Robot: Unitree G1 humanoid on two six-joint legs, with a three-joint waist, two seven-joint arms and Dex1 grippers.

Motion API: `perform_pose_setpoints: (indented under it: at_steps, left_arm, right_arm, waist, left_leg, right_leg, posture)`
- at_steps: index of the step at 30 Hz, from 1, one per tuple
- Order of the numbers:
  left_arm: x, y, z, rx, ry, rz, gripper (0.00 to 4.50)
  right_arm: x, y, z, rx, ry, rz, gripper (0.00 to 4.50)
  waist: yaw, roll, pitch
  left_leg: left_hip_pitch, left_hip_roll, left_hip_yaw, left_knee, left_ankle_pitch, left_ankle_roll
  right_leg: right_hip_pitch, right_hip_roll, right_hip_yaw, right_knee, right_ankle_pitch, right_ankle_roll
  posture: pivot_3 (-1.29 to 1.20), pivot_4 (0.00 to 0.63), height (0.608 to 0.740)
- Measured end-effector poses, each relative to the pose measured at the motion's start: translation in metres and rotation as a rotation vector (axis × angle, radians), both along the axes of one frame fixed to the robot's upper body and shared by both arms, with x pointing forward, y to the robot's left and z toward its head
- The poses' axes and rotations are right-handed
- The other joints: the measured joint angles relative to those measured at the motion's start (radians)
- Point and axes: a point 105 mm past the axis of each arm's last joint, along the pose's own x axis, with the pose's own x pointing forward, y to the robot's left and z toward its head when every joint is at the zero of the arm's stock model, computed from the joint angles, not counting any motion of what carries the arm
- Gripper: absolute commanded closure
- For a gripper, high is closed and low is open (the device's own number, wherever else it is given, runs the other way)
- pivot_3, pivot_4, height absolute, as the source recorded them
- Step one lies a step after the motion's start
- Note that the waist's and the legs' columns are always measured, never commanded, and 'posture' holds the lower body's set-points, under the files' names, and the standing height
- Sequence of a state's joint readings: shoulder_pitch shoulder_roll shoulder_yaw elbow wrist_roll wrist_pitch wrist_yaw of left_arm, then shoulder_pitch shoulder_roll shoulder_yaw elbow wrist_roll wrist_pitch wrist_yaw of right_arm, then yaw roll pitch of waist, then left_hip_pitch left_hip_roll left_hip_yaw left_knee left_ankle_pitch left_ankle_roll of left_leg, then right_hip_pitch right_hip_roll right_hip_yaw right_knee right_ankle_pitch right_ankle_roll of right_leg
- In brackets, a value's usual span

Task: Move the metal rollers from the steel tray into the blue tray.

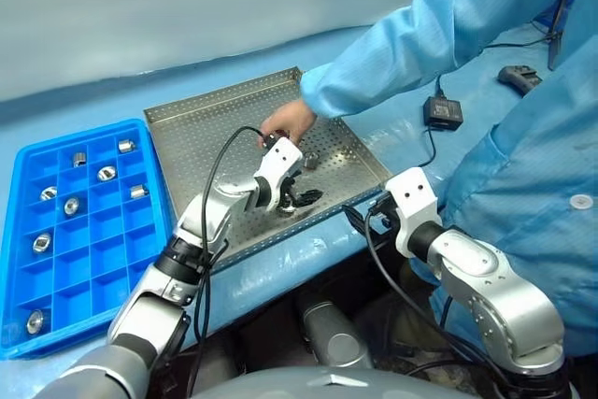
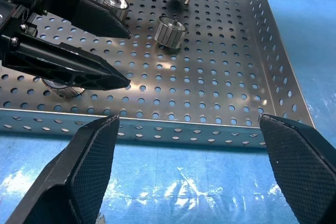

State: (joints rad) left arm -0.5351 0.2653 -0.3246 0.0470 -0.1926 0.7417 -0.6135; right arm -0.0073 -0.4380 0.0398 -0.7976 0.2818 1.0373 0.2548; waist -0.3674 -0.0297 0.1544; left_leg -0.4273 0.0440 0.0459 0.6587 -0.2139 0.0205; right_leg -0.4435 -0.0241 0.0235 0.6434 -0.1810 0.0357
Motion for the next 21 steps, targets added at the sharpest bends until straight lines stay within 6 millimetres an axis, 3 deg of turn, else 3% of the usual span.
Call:
perform_pose_setpoints:
  at_steps: [9,17,21]
  left_arm:
    - [-0.003,0.019,-0.009,0.071,0.013,0.036,0.65]
    - [-0.014,0.013,-0.021,0.089,0.047,-0.007,0.65]
    - [-0.015,0.013,-0.022,0.091,0.048,-0.006,1.56]
  right_arm:
    - [0.002,0.002,0.003,0.005,-0.009,0.013,0.0]
    - [0.004,0.003,0.004,0.006,-0.012,0.019,0.0]
    - [0.005,0.004,0.007,0.006,-0.019,0.03,0.0]
  waist:
    - [0.003,0.0,0.0]
    - [0.007,0.0,0.0]
    - [0.006,0.0,0.0]
  left_leg:
    - [0.0,0.0,0.0,-0.003,0.0,0.0]
    - [0.0,0.0,0.0,-0.003,0.0,0.0]
    - [0.001,0.0,0.0,-0.003,0.0,0.0]
  right_leg:
    - [-0.001,-0.001,0.002,-0.001,-0.001,0.002]
    - [-0.001,-0.001,0.002,-0.001,-0.001,0.002]
    - [-0.001,-0.001,0.002,0.0,-0.001,0.002]
  posture:
    - [-0.39,0.15,0.74]
    - [-0.39,0.15,0.74]
    - [-0.39,0.15,0.74]
